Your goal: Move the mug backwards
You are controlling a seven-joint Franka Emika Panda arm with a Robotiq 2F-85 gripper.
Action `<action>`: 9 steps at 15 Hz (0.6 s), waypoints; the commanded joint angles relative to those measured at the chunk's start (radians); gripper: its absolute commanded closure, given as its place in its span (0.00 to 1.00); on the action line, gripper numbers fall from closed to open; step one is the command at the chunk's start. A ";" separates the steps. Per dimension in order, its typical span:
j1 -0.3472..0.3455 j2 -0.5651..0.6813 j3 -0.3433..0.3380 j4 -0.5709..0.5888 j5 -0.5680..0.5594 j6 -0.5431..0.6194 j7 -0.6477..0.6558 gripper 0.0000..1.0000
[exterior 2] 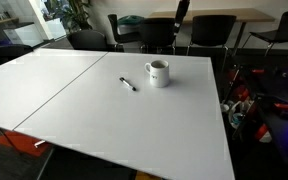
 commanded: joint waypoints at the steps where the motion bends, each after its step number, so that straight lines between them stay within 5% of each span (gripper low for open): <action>1: 0.018 0.080 -0.025 0.034 0.106 0.069 -0.143 0.00; 3: 0.017 0.113 -0.022 0.046 0.212 0.080 -0.253 0.00; 4: 0.009 0.073 -0.016 0.018 0.137 0.057 -0.165 0.00; 9: 0.006 0.107 -0.014 0.038 0.185 0.059 -0.221 0.00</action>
